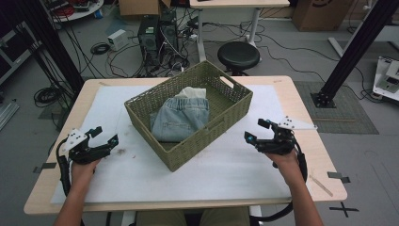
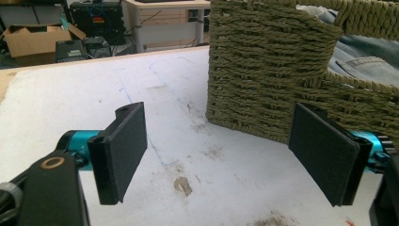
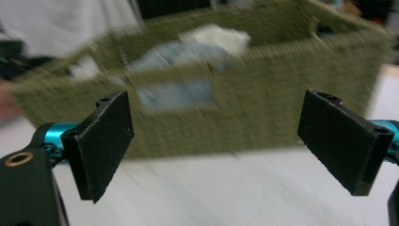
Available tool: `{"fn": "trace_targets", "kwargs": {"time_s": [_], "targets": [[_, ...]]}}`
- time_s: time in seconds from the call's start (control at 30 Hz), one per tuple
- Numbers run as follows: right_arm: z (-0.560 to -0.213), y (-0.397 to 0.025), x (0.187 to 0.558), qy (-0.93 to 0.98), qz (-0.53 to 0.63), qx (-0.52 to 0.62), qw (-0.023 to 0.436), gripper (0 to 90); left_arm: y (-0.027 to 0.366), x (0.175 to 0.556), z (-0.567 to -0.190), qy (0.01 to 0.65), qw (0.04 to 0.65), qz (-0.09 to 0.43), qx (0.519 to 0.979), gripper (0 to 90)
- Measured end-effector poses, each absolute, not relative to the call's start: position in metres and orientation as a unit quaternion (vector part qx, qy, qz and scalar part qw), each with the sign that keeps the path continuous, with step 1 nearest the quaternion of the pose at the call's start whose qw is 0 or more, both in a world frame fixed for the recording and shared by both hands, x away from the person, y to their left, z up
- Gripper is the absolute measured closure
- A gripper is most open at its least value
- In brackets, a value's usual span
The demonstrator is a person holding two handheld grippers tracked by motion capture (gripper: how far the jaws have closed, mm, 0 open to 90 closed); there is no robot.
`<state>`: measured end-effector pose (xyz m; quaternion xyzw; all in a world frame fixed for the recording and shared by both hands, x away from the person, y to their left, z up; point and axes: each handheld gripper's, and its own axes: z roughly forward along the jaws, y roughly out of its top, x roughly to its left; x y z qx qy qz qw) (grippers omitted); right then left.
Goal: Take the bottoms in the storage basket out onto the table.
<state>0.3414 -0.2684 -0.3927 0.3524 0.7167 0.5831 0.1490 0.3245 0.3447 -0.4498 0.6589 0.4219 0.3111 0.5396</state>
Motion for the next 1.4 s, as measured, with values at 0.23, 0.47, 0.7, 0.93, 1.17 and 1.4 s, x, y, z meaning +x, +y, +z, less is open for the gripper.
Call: {"fn": "trace_targets", "kwargs": {"time_s": [0.23,0.47,0.7,0.93,1.17,1.4], "targets": [[-0.347,-0.232,0.368,0.744,0.592,0.287,0.121,11.1,0.345,0.325,-0.450,0.424,0.541,0.306,0.659,20.4],[-0.320,-0.187,0.400,0.784,0.557,0.250,0.114,11.1,0.345,0.326,-0.450,0.423,0.541,0.305,0.660,20.4],[-0.299,-0.138,0.437,0.809,0.528,0.231,0.111,11.1,0.345,0.325,-0.450,0.421,0.544,0.304,0.659,20.4],[-0.309,-0.091,0.478,0.849,0.460,0.238,0.108,11.1,0.348,0.326,-0.450,0.421,0.549,0.298,0.658,20.4],[-0.327,-0.069,0.498,0.871,0.418,0.241,0.094,11.1,0.348,0.326,-0.450,0.422,0.553,0.295,0.656,20.4],[-0.336,-0.047,0.517,0.888,0.383,0.241,0.083,11.2,0.348,0.326,-0.450,0.421,0.553,0.293,0.656,20.4]]}}
